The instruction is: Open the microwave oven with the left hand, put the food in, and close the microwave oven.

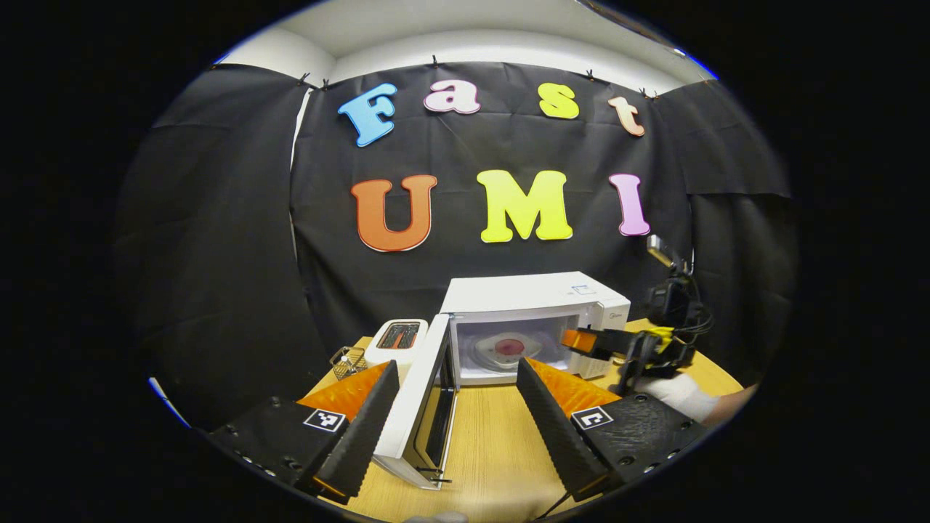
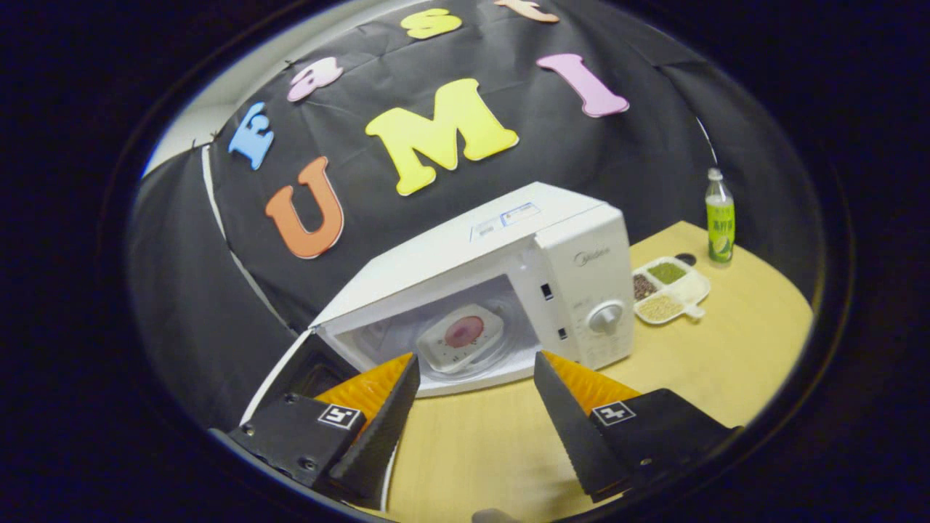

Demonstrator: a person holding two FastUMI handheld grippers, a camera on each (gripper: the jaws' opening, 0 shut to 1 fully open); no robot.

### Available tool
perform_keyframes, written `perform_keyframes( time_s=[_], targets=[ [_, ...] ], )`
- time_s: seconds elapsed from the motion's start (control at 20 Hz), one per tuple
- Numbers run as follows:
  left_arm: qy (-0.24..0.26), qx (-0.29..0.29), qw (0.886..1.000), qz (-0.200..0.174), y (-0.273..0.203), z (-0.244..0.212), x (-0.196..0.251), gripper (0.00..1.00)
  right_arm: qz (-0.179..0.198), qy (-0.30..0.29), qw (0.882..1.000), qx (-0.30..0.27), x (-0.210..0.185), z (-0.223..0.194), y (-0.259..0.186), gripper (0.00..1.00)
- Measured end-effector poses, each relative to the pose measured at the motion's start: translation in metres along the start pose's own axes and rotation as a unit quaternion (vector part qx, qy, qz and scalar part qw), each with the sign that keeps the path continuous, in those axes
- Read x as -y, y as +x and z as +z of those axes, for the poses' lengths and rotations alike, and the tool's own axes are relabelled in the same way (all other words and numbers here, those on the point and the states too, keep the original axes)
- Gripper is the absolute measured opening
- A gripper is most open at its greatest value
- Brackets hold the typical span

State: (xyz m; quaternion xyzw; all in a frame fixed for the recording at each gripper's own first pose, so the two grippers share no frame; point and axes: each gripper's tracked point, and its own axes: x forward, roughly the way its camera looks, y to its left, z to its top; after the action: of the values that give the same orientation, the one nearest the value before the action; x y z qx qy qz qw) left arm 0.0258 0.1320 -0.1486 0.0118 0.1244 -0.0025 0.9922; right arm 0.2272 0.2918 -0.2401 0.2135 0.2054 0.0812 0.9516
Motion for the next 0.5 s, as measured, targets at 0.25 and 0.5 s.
perform_keyframes(
  time_s=[0.25,0.5],
  targets=[
    [0.009,0.015,1.000,0.006,0.004,0.006,-0.013,0.97,-0.048,-0.091,0.995,0.015,0.056,0.034,-0.069,1.00],
    [0.008,0.029,0.999,0.033,0.017,0.008,-0.046,0.96,-0.102,-0.135,0.985,0.034,0.106,0.074,-0.126,1.00]
  ],
)
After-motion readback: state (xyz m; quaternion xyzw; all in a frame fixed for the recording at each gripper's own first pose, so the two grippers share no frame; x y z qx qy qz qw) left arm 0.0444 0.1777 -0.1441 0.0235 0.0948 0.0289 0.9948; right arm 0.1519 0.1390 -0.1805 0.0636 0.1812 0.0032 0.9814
